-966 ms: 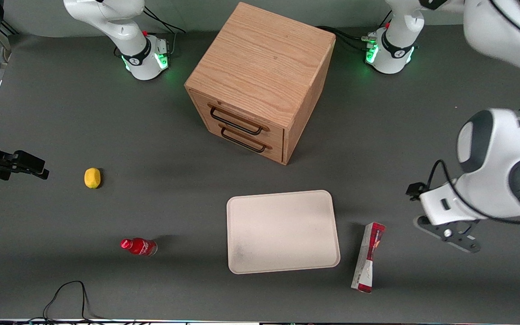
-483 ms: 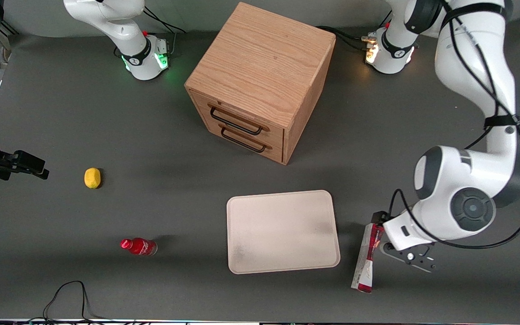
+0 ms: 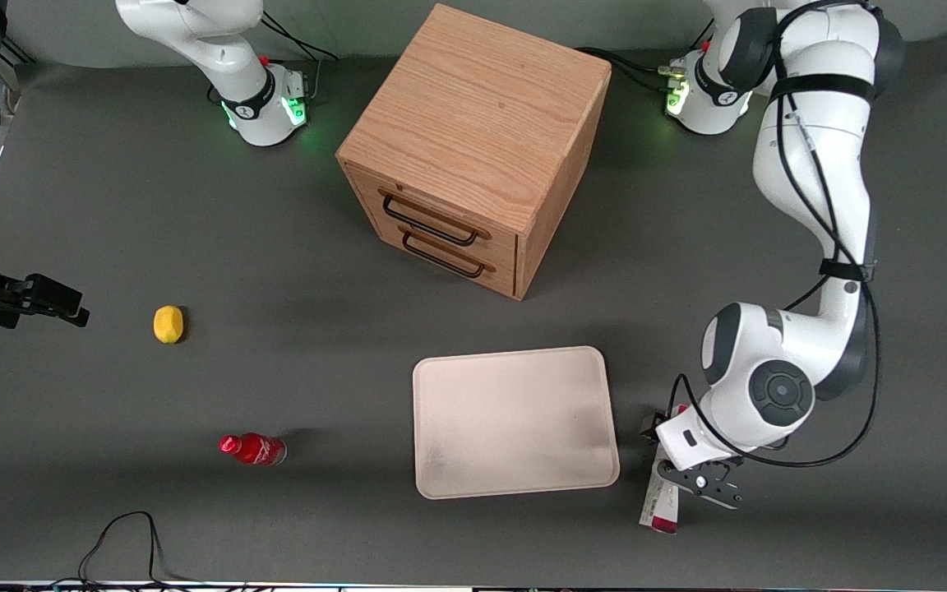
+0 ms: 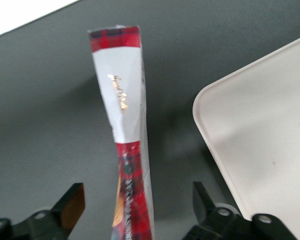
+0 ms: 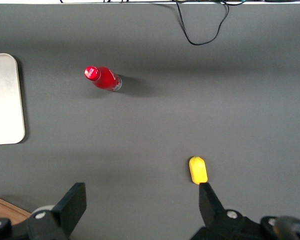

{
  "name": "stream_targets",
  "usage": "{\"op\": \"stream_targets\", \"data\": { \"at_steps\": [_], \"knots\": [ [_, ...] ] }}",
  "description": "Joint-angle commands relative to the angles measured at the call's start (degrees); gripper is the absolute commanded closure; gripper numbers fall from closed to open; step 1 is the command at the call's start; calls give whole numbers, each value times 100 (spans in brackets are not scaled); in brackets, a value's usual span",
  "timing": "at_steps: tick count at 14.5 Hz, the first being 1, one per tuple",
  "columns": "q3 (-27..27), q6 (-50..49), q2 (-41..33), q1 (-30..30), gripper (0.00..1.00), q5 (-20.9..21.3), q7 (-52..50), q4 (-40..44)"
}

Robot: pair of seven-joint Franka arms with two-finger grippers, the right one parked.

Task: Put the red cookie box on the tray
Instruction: 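Close the left gripper on the cookie box's end and lift it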

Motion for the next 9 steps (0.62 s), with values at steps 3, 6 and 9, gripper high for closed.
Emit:
{"op": "stream_targets", "data": {
  "at_steps": [3, 6, 9],
  "knots": [
    [131, 790, -42, -120, 96, -15, -9, -618],
    [184, 747, -60, -128, 100, 2, -18, -636],
    [236, 476, -226, -120, 100, -50, -35, -566]
  ]
}}
